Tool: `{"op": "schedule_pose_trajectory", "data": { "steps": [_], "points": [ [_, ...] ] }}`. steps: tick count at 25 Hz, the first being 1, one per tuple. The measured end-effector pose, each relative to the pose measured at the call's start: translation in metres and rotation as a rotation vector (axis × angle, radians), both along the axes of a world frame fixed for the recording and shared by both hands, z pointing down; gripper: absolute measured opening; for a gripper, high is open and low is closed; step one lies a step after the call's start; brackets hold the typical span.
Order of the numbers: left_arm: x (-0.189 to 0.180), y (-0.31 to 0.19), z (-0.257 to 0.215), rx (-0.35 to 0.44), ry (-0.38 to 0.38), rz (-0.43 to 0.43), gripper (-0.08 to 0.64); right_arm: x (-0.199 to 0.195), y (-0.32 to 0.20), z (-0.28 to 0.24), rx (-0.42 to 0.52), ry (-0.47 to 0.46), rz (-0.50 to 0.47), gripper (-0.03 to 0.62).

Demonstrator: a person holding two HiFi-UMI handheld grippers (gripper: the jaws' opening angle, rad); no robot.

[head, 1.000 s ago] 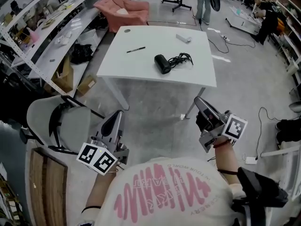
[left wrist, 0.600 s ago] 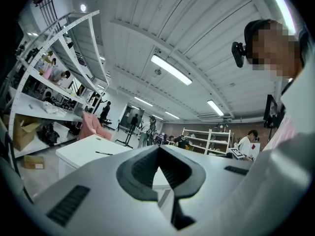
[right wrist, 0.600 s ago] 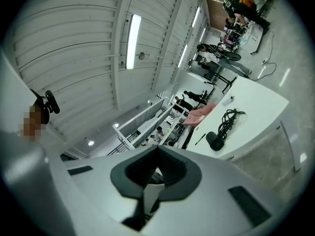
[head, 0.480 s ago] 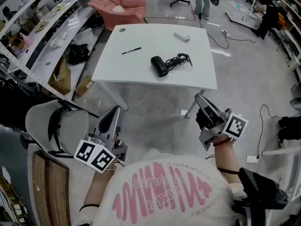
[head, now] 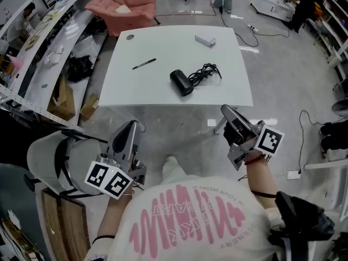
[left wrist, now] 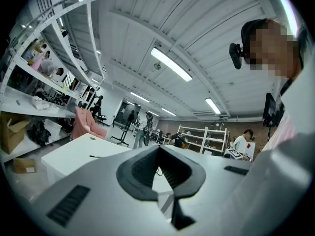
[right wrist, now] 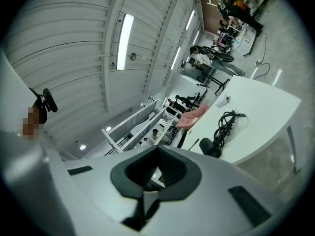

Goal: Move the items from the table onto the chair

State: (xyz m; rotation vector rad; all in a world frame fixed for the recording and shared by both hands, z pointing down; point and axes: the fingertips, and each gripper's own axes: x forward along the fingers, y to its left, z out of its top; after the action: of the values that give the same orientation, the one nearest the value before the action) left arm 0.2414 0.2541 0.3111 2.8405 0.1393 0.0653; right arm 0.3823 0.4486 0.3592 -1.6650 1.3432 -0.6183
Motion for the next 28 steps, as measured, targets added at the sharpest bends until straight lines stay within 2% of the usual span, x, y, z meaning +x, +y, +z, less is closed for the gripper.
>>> {"op": "schedule_pose_trajectory", "data": {
  "steps": [9,13,19,24,28],
  "points": [
    [0.060,-0.061,0.009,-0.033,-0.052,0.048,0.009,0.037,-0.059,0.011,-0.066,-0.024,0.019,0.009],
    [0.083,-0.074,0.019,-0.042,-0.079,0.081,0.009,0.050,-0.083,0.020,-0.123,-0.015,0.045,0.009],
    [0.103,-0.089,0.020,-0.043,-0.078,0.129,0.009,0.071,-0.099,0.026,-0.328,0.179,0.122,0.009],
    [0.121,-0.107,0.022,-0.033,-0.079,0.170,0.009,0.082,-0.120,0.030,-0.393,0.230,0.157,0.009],
    [0.135,-0.110,0.026,-0.016,-0.096,0.180,0.009,0.091,-0.126,0.041,-0.494,0.281,0.182,0.009]
  ]
}}
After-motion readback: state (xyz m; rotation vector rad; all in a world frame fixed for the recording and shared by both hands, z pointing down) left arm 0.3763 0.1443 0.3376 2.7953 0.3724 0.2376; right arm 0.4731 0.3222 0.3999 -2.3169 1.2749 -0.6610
